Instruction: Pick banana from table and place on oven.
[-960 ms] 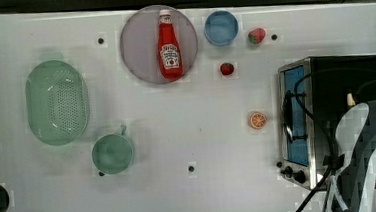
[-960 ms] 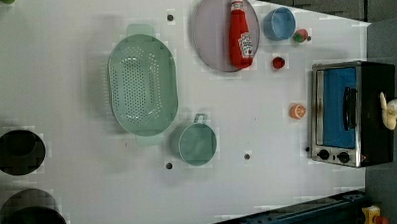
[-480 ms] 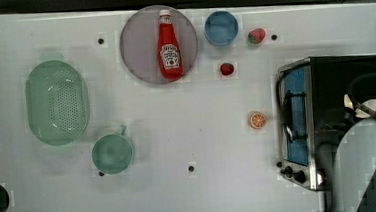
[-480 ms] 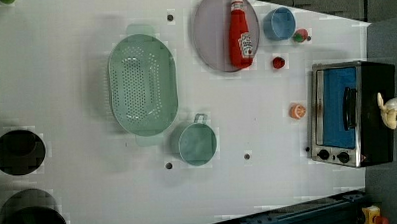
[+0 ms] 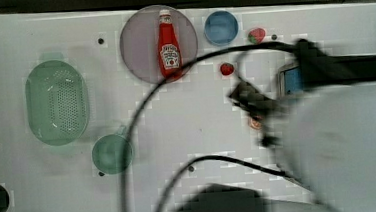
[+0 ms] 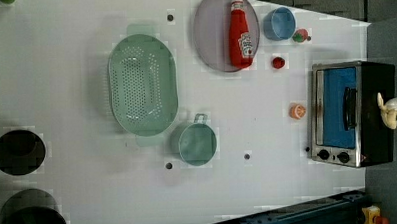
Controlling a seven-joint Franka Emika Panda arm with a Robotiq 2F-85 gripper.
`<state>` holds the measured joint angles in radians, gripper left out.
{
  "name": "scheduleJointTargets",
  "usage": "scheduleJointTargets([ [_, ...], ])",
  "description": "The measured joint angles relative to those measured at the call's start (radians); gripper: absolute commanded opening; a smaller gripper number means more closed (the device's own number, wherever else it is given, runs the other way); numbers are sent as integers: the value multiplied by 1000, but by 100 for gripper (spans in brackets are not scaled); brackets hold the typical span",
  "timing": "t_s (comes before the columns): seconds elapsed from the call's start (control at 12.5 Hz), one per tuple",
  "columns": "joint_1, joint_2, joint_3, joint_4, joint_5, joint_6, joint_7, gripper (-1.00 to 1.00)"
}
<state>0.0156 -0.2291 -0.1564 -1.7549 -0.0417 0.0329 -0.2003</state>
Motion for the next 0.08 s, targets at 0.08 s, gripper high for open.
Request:
scheduleJointTargets([
  [0.08, 10, -3, 31, -11, -6, -14, 88, 100],
])
